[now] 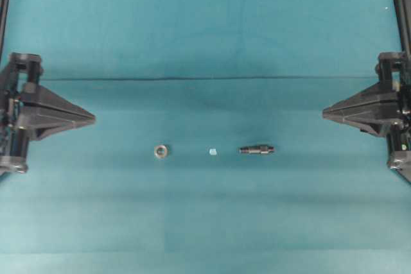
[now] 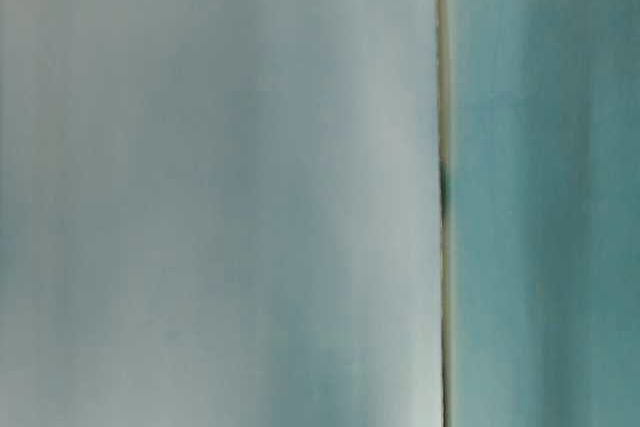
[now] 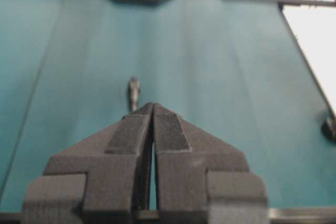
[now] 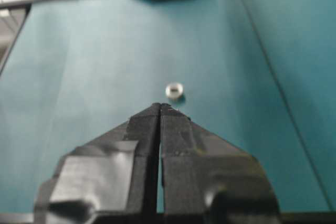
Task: Insert the washer onto the shaft with both hands.
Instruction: 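Move left gripper over the silver washer and right gripper over the shaft, then open both grippers and lower them around the washer and shaft, then close left gripper on the washer and right gripper on the shaft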
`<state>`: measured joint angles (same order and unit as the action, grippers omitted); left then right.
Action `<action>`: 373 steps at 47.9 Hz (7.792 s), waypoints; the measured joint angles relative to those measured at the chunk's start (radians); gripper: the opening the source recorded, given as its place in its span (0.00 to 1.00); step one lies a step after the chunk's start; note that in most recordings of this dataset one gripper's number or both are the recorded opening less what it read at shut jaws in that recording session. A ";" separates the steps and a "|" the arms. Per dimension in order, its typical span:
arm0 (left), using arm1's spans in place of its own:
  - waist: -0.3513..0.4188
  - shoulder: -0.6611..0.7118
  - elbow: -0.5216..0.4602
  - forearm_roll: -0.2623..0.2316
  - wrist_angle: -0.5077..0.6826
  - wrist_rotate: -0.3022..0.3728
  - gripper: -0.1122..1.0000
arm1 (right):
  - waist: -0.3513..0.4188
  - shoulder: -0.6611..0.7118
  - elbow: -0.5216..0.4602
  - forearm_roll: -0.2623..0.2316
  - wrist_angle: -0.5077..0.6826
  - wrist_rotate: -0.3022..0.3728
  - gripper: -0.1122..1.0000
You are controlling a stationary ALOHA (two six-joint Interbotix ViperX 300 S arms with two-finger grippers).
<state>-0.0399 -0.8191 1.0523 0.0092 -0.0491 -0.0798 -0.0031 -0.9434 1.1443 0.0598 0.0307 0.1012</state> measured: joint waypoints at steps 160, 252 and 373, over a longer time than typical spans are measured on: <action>0.015 0.920 -0.396 0.006 0.377 0.012 0.88 | 0.044 0.989 -0.416 -0.112 0.390 0.015 0.81; 0.023 0.934 -0.376 0.009 0.347 -0.002 0.88 | -0.003 0.999 -0.373 -0.112 0.330 0.014 0.80; 0.014 0.937 -0.371 0.009 0.316 -0.002 0.41 | 0.006 0.996 -0.385 -0.110 0.377 0.014 0.10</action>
<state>-0.0261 0.1181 0.6811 0.0184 0.2669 -0.0813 0.0031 0.0522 0.7593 -0.0506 0.4080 0.1150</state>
